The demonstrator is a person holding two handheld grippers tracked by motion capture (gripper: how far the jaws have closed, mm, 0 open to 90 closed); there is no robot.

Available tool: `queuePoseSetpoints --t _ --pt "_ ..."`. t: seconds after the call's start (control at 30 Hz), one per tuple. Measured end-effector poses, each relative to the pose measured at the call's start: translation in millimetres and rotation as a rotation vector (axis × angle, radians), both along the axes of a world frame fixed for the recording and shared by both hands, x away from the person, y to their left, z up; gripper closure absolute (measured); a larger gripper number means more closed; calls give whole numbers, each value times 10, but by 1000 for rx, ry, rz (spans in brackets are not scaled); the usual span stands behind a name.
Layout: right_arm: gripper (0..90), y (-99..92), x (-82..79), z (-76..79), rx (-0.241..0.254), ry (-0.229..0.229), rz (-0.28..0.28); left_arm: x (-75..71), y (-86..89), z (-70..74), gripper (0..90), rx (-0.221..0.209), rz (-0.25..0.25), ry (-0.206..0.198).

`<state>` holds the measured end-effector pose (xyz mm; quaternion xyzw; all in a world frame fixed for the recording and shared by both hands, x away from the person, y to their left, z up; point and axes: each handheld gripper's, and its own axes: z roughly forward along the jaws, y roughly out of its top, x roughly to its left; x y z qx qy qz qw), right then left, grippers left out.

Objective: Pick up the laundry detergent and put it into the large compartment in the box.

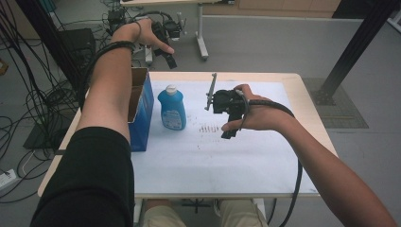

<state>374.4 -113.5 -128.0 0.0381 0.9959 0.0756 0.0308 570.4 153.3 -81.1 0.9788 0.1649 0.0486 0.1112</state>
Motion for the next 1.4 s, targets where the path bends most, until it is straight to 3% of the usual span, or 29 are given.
queuePoseSetpoints --t 0.8,1.2,1.4 --pt "62 5 3 -4 0 1 3 6 -11 34 87 0 -13 14" --pt "63 19 -19 8 -3 -1 7 -74 -15 110 87 -3 -47 29" --pt "59 18 -34 9 -2 -4 2 -141 58 150 86 -27 -60 36"
